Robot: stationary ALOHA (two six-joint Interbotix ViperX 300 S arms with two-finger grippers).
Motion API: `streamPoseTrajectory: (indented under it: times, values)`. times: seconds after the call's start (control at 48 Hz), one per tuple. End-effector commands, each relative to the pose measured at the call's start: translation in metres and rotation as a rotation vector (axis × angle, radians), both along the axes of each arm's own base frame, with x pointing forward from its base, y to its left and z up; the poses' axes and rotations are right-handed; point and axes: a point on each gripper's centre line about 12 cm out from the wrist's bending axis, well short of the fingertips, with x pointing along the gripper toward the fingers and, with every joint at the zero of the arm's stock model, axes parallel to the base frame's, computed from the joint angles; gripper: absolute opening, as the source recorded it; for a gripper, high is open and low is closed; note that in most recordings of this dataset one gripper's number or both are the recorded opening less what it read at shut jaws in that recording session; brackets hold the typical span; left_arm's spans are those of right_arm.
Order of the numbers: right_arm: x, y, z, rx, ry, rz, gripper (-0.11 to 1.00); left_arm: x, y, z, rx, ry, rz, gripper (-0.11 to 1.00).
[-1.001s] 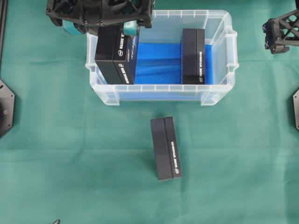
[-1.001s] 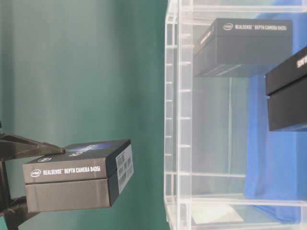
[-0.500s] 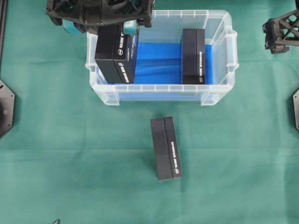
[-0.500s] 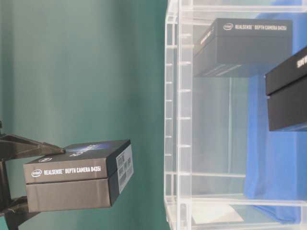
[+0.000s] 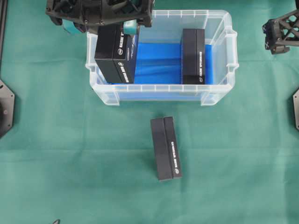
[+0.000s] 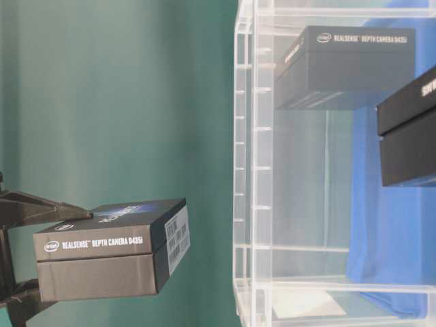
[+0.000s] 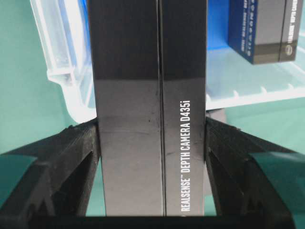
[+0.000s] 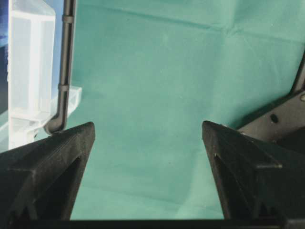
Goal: Take out the box from the case.
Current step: 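Lift the left black box up out of the case, then carry the box forward and lower it left of the standing box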
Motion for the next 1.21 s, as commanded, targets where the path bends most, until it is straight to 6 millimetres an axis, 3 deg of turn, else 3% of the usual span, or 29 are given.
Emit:
streamPoseTrajectory:
  times: [0.0, 0.479, 0.688, 0.917, 1.188]
  values:
    - [0.0, 0.0, 0.005, -0.009, -0.018, 0.003, 0.9, -0.006, -0.001, 0.019, 0.015, -0.057, 0.001, 0.61]
    - [0.0, 0.0, 0.004, -0.007, -0.017, 0.003, 0.9, -0.007, -0.001, 0.019, 0.014, -0.055, 0.003, 0.61]
    - [0.0, 0.001, 0.005, -0.005, -0.017, 0.003, 0.9, -0.005, -0.01, 0.018, 0.011, -0.053, -0.013, 0.61]
    - [0.0, 0.0, 0.004, -0.005, -0.016, 0.005, 0.9, -0.005, -0.044, 0.014, -0.005, -0.036, -0.019, 0.61]
    - [0.0, 0.0, 0.004, -0.007, -0.015, 0.006, 0.9, -0.003, -0.097, 0.009, -0.039, -0.035, -0.022, 0.61]
